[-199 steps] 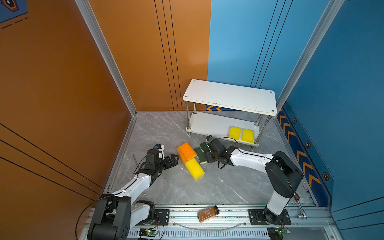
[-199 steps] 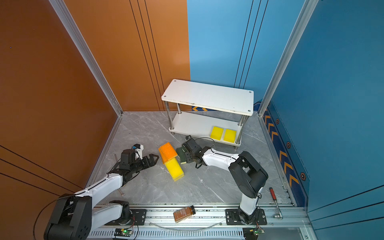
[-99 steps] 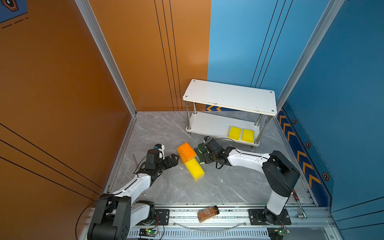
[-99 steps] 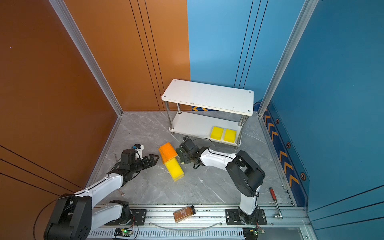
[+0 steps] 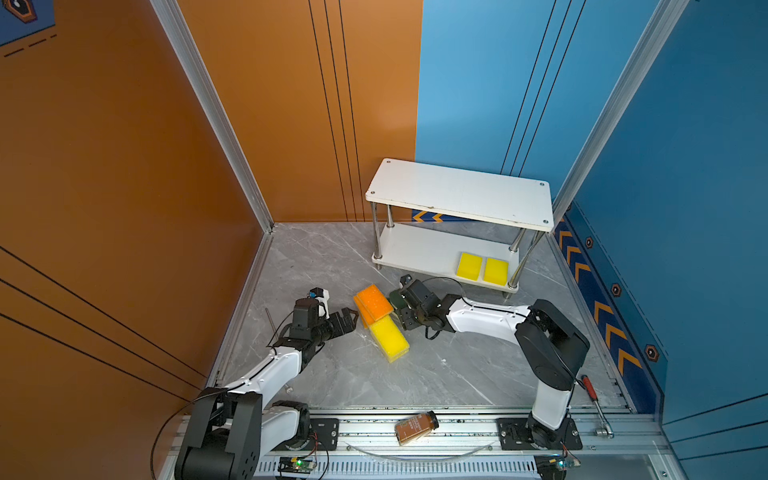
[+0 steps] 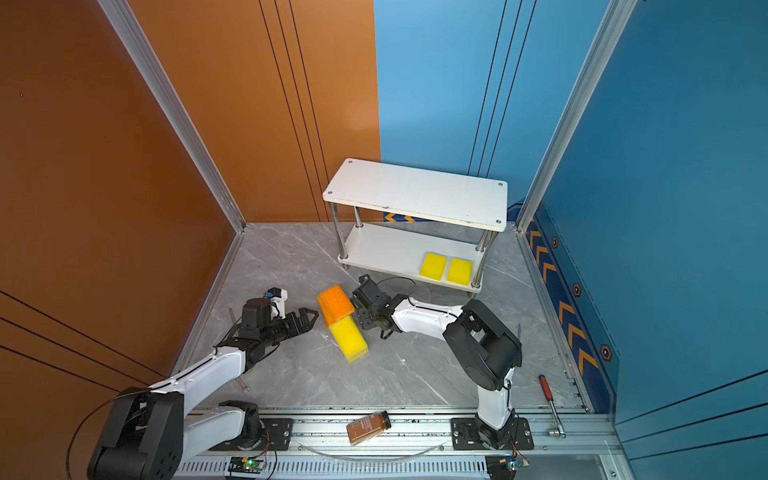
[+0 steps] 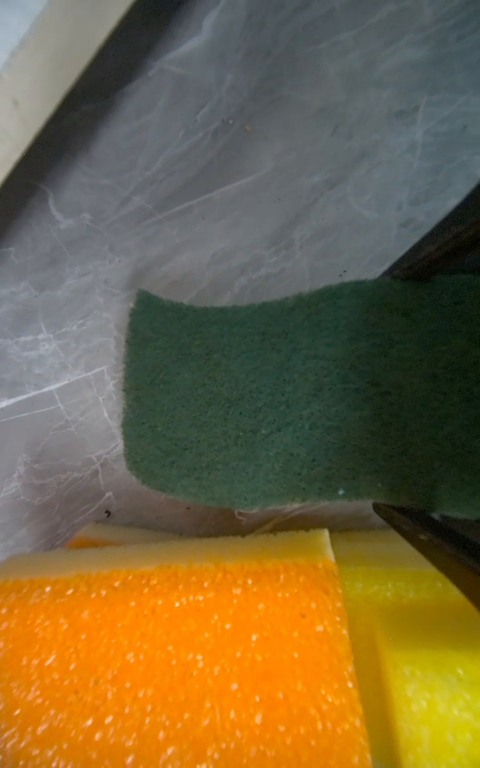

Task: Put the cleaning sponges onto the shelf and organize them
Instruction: 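Lower the right gripper and grasp the green-backed sponge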

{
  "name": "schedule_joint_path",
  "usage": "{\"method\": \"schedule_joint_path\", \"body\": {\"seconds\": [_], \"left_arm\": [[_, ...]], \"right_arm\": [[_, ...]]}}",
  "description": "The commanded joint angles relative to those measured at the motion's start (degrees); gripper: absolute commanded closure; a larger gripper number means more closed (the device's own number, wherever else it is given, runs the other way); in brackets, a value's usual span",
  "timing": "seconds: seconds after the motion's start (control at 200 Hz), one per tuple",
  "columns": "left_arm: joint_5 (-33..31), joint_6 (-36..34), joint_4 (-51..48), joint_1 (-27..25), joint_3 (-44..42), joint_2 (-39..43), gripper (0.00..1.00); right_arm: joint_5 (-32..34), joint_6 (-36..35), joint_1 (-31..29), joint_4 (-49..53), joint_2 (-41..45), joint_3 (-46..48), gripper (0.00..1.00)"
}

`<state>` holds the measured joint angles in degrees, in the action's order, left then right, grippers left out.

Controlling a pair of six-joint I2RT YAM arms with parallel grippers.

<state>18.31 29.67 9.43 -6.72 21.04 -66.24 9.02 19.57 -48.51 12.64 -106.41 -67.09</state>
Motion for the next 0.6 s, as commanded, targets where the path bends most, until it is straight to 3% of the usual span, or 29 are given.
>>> {"method": "schedule_joint_path", "body": {"seconds": [0.0,0.596], "left_arm": [[0.84,-0.08,0.06,-0.31,-0.6,-0.19,0.02],[0.99,-0.16,0.06,-0.31,-0.78,0.19,0.02]], "right_arm": [[-0.4,0.92,-0.44,1.94,-0.9,-1.38,0.27],[3.01,-0.27,-0.58,5.09,2.72,-1.38,0.12]]}}
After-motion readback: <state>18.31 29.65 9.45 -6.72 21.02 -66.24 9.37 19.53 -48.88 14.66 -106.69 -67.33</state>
